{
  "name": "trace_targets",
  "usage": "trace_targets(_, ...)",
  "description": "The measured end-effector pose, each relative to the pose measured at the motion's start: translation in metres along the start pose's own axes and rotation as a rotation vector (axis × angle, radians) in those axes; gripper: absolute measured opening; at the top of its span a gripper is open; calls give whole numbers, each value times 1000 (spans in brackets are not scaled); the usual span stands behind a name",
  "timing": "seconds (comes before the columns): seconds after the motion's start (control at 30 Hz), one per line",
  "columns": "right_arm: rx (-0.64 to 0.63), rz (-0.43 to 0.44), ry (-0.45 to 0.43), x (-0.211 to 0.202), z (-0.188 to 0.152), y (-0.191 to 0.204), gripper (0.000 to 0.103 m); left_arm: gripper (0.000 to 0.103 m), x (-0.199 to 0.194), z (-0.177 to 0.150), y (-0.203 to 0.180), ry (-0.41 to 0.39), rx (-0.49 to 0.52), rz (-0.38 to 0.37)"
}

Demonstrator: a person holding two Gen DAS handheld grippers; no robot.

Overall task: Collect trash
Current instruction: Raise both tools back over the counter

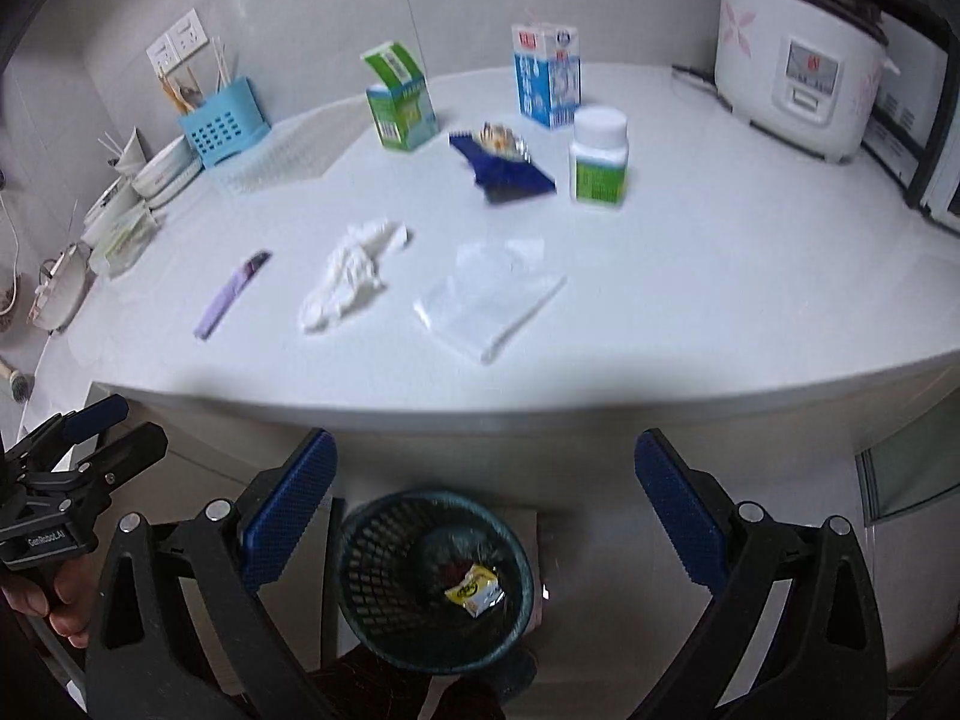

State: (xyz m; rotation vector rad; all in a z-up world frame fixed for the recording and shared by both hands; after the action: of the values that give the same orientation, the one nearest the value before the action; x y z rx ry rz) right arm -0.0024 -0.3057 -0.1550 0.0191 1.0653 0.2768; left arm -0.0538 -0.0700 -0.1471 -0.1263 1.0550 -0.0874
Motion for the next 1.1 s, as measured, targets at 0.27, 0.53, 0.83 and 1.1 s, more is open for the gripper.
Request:
trace_targets(0.27, 17, -31, -69, -21, 46, -6, 95, 97, -15, 41, 4, -43, 14, 5)
trace_targets(0.53, 40, -81, -95, -24, 85, -9, 95, 97, -10, 69, 13, -42, 31, 16)
trace_targets(0.83, 27, -114, -68, 0, 112, -6, 95, 96, 19, 87, 35, 23, 42, 30)
trace_targets(1.1, -48, -97, -33, 28, 143, 20, 89, 93, 56, 94, 55, 115, 53, 40)
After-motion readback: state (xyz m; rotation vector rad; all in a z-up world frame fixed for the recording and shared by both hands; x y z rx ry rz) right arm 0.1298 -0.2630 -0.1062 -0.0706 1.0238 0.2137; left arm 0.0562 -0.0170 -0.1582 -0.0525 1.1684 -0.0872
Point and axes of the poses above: each gripper's, at about its wrist camera, not at the fingertips, and x roughly the way its jaws point, y to its left, z to its top, the point moved 4 cm from there along x, roughly the way its jaws point, and after that the axes turned 6 degrees about y, right-handed, at the moved point
